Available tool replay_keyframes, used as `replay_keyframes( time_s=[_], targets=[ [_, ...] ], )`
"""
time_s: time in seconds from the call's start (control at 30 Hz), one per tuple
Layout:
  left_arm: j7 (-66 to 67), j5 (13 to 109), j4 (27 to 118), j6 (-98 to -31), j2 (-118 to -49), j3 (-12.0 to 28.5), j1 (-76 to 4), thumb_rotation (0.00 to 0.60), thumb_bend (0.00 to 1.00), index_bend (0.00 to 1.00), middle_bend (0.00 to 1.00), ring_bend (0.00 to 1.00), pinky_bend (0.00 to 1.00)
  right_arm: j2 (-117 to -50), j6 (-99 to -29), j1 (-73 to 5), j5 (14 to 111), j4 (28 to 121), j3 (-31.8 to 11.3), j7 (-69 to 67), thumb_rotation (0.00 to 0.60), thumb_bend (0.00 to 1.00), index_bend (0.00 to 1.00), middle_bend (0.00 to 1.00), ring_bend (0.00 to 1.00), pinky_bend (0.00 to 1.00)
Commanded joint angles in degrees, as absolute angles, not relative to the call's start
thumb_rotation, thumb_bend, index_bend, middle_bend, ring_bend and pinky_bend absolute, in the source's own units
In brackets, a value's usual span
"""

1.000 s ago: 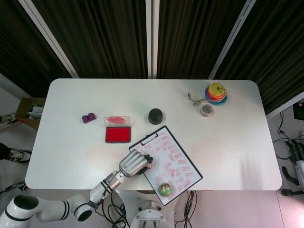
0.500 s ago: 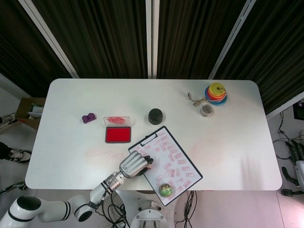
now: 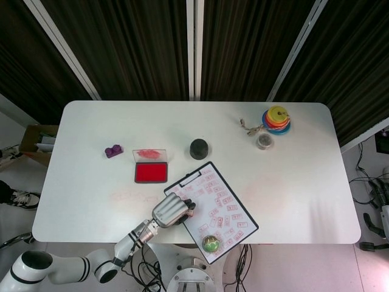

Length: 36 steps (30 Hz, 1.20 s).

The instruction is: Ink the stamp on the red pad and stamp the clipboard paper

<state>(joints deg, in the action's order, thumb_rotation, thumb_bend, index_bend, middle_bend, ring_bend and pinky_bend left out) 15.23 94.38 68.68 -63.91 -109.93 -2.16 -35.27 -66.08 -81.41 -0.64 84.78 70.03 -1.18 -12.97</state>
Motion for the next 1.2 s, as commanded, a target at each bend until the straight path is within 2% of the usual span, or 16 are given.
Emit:
replay_keyframes(
  time_s=[0.03,0.23,0.47,0.77,1.0,1.2],
  targets=[
    [13.9,94.05,70.59,-64.42,-108.79,-1.41,-35.32,0.6,0.45,0.62,0.66,1.0,1.0,-66.0,-81.57,-0.49,84.53,70.1,-1.31,-12.87,0.6,0.32,0.0,0.0,0.0,0.0],
    [13.18,93.75,78.73,-66.51,-103.24,0.06,-34.96,0.6,0.45,0.62,0.66,1.0,1.0,-66.05,-81.4,-0.41,84.35,69.58,-1.37,-13.5,0.6,0.32,0.0,0.0,0.0,0.0],
    [13.15,94.49,83.79,-70.08,-97.52,-0.96,-32.7,0.6,0.45,0.62,0.66,1.0,1.0,-66.45,-81.57,-0.62,85.16,69.35,-1.17,-13.81,0.6,0.32,0.0,0.0,0.0,0.0],
    [4.92,94.32,73.25,-74.64,-96.67,-3.08,-28.43,0.6,0.45,0.62,0.66,1.0,1.0,-66.51,-81.52,-0.73,85.36,69.73,-1.07,-13.2,0.6,0.32,0.0,0.0,0.0,0.0],
    [-4.91,94.98,61.89,-75.29,-100.02,-3.96,-27.52,0.6,0.44,0.62,0.66,1.0,1.0,-66.33,-81.28,-1.01,85.69,70.83,-0.92,-12.06,0.6,0.32,0.0,0.0,0.0,0.0],
    [-7.95,95.01,55.65,-76.47,-102.5,-3.66,-26.79,0.6,0.44,0.61,0.65,0.99,1.0,-66.04,-81.15,-0.95,85.32,71.36,-0.99,-11.41,0.6,0.32,0.0,0.0,0.0,0.0]
  ],
)
